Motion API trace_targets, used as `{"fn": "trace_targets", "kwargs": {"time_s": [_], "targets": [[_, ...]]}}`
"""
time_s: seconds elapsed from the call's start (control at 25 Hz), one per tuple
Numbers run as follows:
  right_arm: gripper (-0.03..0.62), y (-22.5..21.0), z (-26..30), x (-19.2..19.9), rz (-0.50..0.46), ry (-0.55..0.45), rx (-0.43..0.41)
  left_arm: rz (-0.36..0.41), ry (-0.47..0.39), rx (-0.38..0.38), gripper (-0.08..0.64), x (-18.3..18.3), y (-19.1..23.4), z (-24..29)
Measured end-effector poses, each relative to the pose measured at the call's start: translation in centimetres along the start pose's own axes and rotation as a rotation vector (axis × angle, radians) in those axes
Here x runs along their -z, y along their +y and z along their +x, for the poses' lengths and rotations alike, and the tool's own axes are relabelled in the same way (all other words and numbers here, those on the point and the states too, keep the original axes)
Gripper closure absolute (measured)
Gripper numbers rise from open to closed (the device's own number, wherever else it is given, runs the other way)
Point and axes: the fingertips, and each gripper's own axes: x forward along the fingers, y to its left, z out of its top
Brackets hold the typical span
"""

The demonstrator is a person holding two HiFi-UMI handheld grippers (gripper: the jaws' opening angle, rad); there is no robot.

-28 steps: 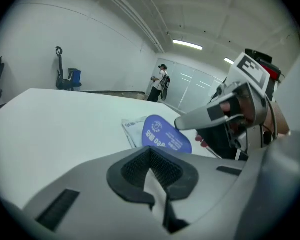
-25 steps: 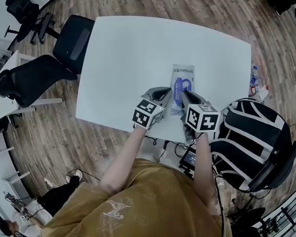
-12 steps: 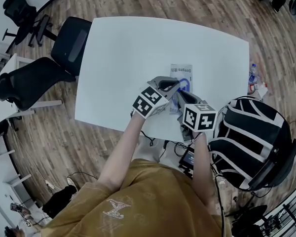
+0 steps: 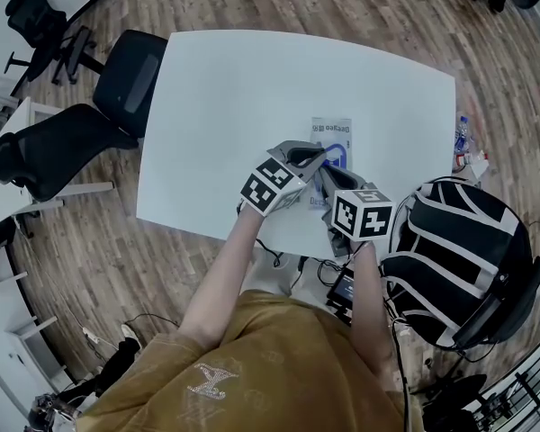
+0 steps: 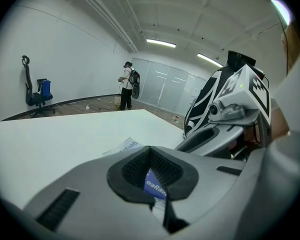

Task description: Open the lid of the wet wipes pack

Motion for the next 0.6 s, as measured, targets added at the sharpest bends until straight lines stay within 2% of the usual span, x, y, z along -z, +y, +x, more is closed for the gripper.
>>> {"fn": "trace_targets", "kwargs": {"time_s": [0.36, 0.6], "targets": [[0.555, -0.3, -0.8, 0.4, 0.012, -0.015, 0.002, -0.014, 0.003, -0.012, 0.555, 0.2, 0.5, -0.4], [0.555, -2.0, -1.7, 0.4, 0.043, -0.050, 0.044, -0.033, 0.001, -0.034, 0.555, 0.7, 1.2, -1.0]]}}
